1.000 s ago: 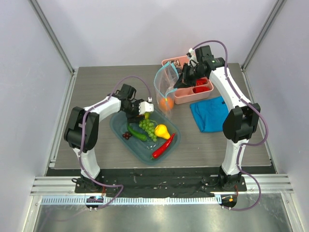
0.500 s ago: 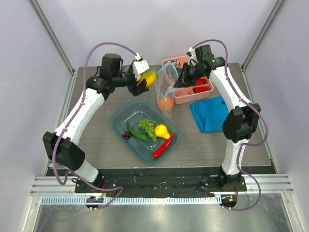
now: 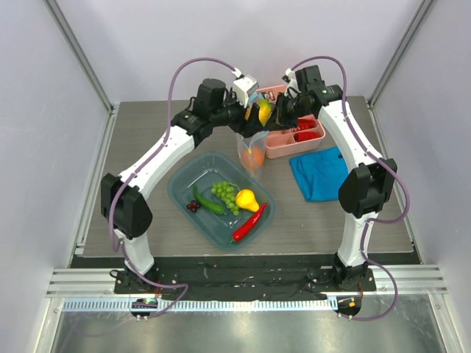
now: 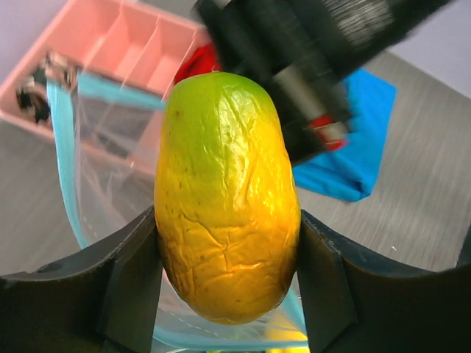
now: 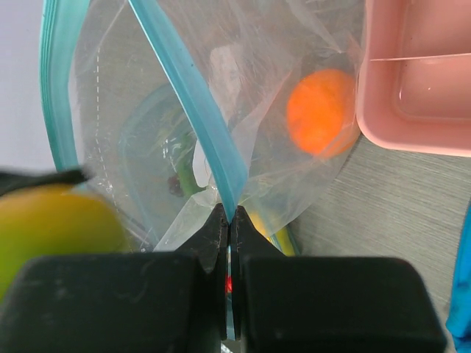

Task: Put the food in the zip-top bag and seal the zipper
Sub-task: Place the fake fruit in the zipper food storage bag, then pick up the fake fruit from the bin.

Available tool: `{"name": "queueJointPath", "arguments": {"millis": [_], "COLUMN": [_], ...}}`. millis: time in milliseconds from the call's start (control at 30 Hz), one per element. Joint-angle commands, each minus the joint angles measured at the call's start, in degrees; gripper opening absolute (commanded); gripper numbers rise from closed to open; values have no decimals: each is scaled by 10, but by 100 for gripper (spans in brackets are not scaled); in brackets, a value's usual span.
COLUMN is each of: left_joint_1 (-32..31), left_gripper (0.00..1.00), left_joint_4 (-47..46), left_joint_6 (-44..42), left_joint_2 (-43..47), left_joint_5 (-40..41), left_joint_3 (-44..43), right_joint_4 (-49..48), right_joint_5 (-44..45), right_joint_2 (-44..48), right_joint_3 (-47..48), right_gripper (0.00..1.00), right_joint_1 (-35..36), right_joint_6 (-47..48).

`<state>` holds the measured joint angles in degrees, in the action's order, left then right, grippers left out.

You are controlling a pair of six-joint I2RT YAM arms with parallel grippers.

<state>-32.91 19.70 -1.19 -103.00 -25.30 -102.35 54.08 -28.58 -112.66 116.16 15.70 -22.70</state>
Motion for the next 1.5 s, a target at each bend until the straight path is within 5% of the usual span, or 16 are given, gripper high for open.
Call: {"name": "queueJointPath", "arguments": {"millis": [0, 100, 267, 467, 567, 600, 733, 933, 1133, 1467], "left_joint_1": [3, 4, 16, 83, 104, 105, 94, 50, 28, 12], "left_gripper": [71, 98, 100, 100, 100, 100, 100, 100, 90, 91], "left_joint_4": [-34, -33, -27, -39, 2, 99, 270, 228, 79, 58], "left_joint_6": [56, 56, 55, 53, -63, -190, -446, -573, -607, -702], "left_joint_2": [3, 14, 65, 204, 258, 264, 275, 244, 182, 57], "left_joint_5": [47, 53, 29, -50, -130, -156, -209, -169, -161, -149], "left_joint_3": [-4, -5, 12, 161, 225, 232, 283, 379, 429, 407], "right_joint_4": [-3, -4, -3, -1, 0, 1, 4, 7, 7, 4], "right_joint_5": [13, 12, 13, 12, 6, 7, 18, 33, 34, 44], "right_joint_2": [44, 44, 41, 41, 39, 39, 42, 49, 54, 55], "right_joint_3": [21, 17, 18, 19, 21, 22, 24, 15, -2, -21], "right_gripper": [1, 1, 1, 1, 1, 1, 1, 1, 1, 1], "right_joint_1": [2, 2, 3, 2, 2, 3, 2, 3, 2, 2], "right_joint_6": [19, 20, 27, 34, 37, 41, 51, 62, 64, 65]}}
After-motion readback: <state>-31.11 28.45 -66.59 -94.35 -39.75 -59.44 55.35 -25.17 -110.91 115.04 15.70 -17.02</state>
